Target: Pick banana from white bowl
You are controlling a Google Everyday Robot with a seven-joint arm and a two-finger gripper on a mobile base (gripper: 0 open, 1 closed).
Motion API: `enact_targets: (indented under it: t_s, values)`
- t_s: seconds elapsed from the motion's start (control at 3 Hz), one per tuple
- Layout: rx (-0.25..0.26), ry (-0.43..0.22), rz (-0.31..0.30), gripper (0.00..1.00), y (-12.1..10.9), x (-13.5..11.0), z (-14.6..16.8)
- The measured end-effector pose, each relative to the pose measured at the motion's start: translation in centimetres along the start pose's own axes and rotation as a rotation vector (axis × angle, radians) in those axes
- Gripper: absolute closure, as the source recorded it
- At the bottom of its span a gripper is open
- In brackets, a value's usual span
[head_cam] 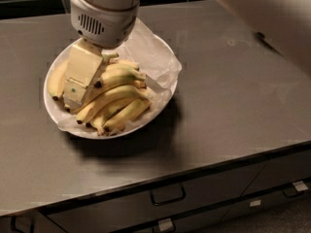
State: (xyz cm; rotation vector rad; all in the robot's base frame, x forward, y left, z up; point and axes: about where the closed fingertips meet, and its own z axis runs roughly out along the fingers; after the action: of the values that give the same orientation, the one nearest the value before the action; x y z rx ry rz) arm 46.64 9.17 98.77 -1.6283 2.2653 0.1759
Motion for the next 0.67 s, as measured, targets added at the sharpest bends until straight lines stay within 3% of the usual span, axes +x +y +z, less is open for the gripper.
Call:
enact_targets:
  t_s: [0.33,0.67]
  values:
    - [0.000,0.000,0.000,0.00,0.0,0.0,0.0]
    - [-0.005,0.049,0.017,0.00,-0.2,-0.2,1.1]
